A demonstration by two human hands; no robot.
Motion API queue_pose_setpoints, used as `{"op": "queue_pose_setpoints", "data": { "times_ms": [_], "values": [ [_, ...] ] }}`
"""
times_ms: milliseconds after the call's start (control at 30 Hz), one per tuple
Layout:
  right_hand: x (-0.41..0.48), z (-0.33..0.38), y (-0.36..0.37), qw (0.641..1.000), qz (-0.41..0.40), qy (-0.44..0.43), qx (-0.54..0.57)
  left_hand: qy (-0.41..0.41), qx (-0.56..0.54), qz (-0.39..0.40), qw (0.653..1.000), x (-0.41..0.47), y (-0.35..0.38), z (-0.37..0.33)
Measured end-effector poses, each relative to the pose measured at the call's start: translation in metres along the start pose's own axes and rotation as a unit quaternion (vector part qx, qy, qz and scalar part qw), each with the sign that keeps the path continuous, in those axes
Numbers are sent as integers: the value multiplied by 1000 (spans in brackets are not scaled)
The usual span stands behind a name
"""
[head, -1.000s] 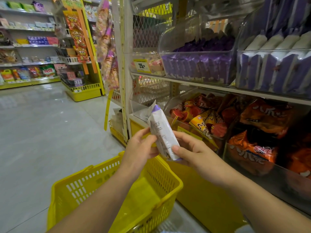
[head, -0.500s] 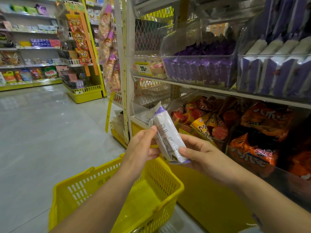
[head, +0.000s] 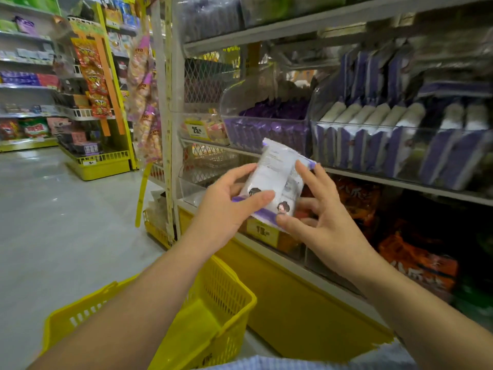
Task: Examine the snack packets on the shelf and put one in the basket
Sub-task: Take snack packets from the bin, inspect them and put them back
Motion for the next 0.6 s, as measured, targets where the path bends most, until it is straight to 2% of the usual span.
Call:
{"op": "queue_pose_setpoints", "data": {
  "times_ms": [67, 167, 267, 333, 433, 533, 600],
  "values": [
    [1, 17, -18, 995, -22, -45, -91, 64, 31, -27, 997, 7, 13, -29],
    [9, 44, -51, 983, -63, -92, -145, 117, 12, -46, 992, 12, 42, -69],
    [19, 69, -86, 973, -122, -110, -162, 139, -49, -17, 989, 14, 82, -96],
    [24, 79, -108, 970, -145, -105, -162, 165, -43, 9, 985, 14, 109, -111],
    [34, 81, -135, 971, -145, -78, -173, 185, -23, 24, 982, 22, 141, -123],
    [51, 84, -159, 955, -102, -49, -273, 171, 23, 22, 985, 40, 162, -125],
    [63, 90, -174, 929, -60, -44, -364, 153, 56, 24, 986, 54, 170, -125]
  ]
}}
Point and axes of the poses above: each hand's wrist, its own x-axis towards the middle knuckle, its own y-axis out of the palm, z = x × y, the point moved 3 cm from there along x, towards the middle knuckle, and after that the axes turned 13 degrees about -z, right-handed, at the moved point
